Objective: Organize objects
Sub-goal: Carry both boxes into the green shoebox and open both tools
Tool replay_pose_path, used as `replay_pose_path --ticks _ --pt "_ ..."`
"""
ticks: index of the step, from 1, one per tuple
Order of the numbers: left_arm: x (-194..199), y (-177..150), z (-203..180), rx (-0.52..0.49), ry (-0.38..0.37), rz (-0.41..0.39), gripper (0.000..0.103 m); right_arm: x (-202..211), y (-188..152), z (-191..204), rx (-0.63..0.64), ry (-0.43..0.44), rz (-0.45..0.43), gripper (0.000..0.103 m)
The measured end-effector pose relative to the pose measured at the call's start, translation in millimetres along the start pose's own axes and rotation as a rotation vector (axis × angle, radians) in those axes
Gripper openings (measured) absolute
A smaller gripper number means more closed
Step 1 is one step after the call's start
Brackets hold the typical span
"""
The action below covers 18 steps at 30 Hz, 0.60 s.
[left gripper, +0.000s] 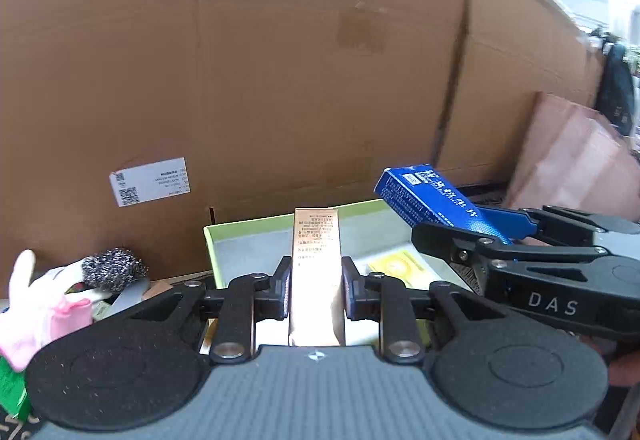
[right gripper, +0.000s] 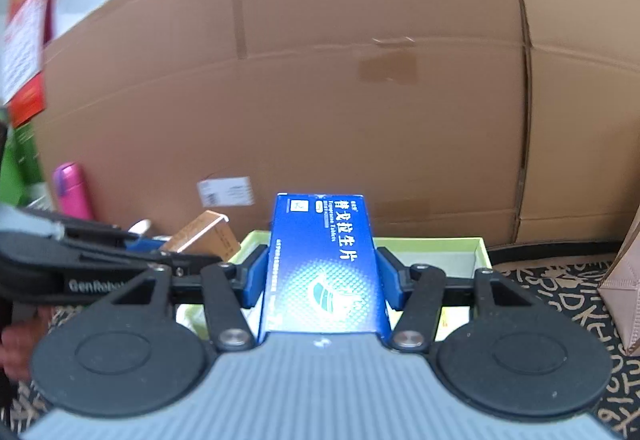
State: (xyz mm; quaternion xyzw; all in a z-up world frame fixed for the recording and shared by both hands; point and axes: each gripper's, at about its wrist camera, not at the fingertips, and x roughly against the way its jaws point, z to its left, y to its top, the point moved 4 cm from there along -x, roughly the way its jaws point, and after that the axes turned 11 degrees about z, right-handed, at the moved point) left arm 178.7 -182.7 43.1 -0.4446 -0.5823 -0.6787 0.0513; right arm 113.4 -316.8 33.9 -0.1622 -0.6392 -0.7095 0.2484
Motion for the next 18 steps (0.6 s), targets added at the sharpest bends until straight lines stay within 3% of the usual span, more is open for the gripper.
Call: replay_pose_path --ticks 4,10,18 --pt "-40 8 8 0.015 0.046 0.053 0.026 -43 8 -18 -0.030 -0.057 0.077 0.056" --pt "-85 1 24 0.032 0.090 0.136 0.026 -96 -10 -23 -0.037 -0.095 0.199 0.056" --pt "-95 -1 29 0.000 0.096 0.137 0.026 -122 -27 -22 0.015 -0.134 0.276 0.057"
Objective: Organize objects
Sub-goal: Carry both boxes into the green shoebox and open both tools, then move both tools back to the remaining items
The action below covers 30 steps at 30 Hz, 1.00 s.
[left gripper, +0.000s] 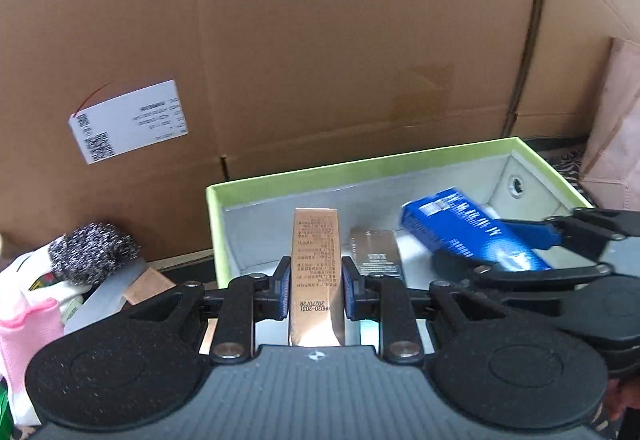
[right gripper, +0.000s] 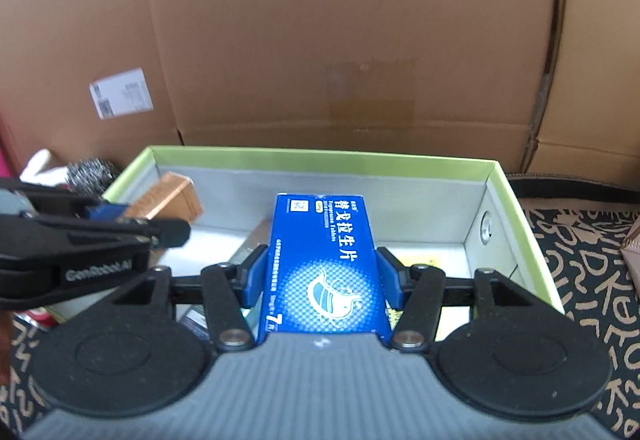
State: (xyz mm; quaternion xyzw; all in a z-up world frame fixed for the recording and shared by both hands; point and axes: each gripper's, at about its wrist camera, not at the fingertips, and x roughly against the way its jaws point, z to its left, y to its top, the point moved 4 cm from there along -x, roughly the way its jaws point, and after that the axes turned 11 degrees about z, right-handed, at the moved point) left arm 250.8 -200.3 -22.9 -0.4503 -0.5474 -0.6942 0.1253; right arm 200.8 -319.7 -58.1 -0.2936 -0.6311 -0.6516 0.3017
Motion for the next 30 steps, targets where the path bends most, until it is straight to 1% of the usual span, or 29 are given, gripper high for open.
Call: replay_pose_path --ticks 2,4,5,6,7,9,10,12,13,17,22,26,30 --pt "4 -1 0 -0.011 -0.014 -0.025 0.039 -4 -2 2 0.011 0.001 0.002 0.057" --pt "10 -3 3 -0.009 0.012 -0.069 0.071 -4 -2 2 0.020 -0.027 -0.002 0.058" --pt "15 -2 1 -0.011 0.008 -0.095 0.076 -4 -4 2 0.026 -0.036 -0.005 0.061" --pt "20 -3 2 -0.006 -0.009 -0.115 0.081 -3 -5 1 0.031 -0.032 -0.011 0.073" --pt "22 -2 0 0.003 -0.014 -0.123 0.085 -1 -7 1 0.037 -0.029 -0.017 0.083" --pt "29 -4 0 0.020 -0.013 -0.145 0.088 5 -11 1 0.057 -0.043 -0.042 0.089" --pt "32 -5 0 0.025 -0.010 -0.157 0.089 9 -12 1 0.067 -0.052 -0.054 0.094" --pt "39 -7 -1 0.029 -0.002 -0.180 0.091 16 -15 1 0.080 -0.058 -0.082 0.101" --pt "42 -8 -1 0.032 0.000 -0.188 0.091 20 -16 1 0.085 -0.056 -0.093 0.102" --pt "51 -12 -4 0.048 -0.014 -0.203 0.093 32 -19 2 0.078 -0.038 -0.115 0.103" --pt "74 -24 -4 0.087 -0.021 -0.227 0.093 50 -22 7 0.069 -0.029 -0.150 0.103" --pt "103 -40 -1 0.129 -0.041 -0.262 0.093 75 -31 16 0.085 -0.031 -0.208 0.103" --pt "125 -60 0 0.145 -0.041 -0.281 0.093 98 -45 28 0.099 -0.002 -0.262 0.103"
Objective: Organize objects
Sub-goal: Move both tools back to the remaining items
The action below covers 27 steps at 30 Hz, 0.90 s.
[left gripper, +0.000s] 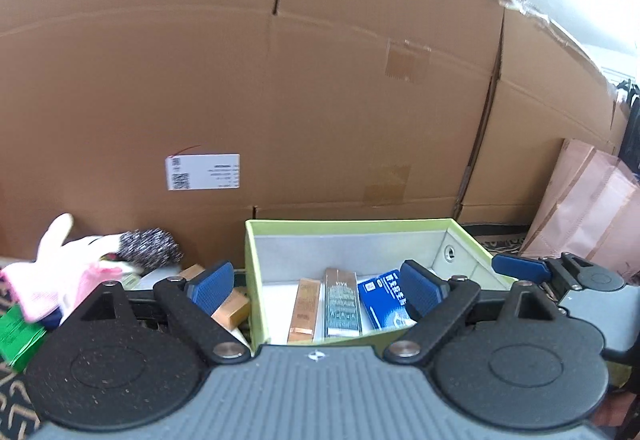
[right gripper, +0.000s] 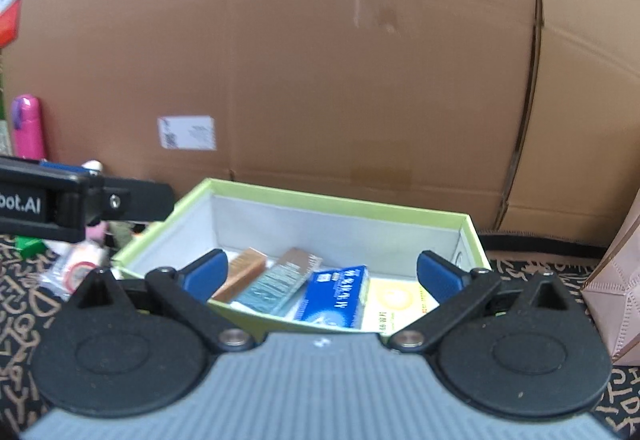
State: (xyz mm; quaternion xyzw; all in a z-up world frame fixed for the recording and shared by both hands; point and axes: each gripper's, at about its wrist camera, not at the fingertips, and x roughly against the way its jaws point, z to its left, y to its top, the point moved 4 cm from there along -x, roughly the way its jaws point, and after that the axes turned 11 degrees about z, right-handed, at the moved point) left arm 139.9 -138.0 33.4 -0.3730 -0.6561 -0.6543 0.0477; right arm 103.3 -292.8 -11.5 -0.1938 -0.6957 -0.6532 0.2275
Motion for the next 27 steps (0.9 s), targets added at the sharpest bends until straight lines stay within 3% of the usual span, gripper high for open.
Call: replay_pose_path --ticks 8,15,19,27 --pt "40 -43 24 0.030 0.087 -0.020 0.093 25 -22 40 0.031 0.060 -0.004 0.103" --pt "50 -79 77 0.095 0.212 0.031 0.093 17 -52 100 0.090 0.186 0.050 0.103" --pt "47 -92 117 0.174 0.277 0.060 0.093 1 -58 137 0.141 0.258 0.106 0.086" --pt "23 -89 194 0.269 0.412 0.093 0.093 -29 -53 184 0.193 0.275 0.136 0.074"
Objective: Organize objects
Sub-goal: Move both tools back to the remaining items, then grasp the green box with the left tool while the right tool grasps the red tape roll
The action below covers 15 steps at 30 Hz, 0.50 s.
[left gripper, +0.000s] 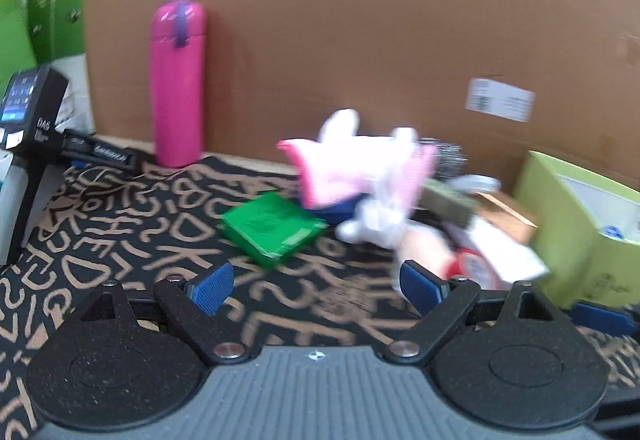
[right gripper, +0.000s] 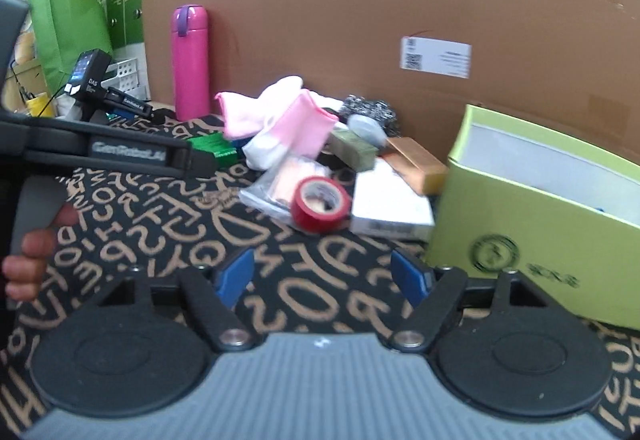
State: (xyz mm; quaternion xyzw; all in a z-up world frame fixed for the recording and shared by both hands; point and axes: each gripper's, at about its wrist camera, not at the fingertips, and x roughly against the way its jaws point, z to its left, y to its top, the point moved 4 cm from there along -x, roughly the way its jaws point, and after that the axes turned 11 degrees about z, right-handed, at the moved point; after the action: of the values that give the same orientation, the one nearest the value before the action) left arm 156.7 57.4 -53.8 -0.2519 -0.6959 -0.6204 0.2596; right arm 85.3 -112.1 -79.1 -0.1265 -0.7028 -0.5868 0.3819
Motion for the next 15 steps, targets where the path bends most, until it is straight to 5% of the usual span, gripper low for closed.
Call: replay_pose_path --ticks 10,15 --pt "-72 41 33 0.158 0.003 0.109 0.093 -39 29 21 0.039 0.004 -0.004 0.074" --pt "-95 49 24 0.052 0.066 0.113 0.092 -66 37 26 0.062 -0.004 0.034 0.074"
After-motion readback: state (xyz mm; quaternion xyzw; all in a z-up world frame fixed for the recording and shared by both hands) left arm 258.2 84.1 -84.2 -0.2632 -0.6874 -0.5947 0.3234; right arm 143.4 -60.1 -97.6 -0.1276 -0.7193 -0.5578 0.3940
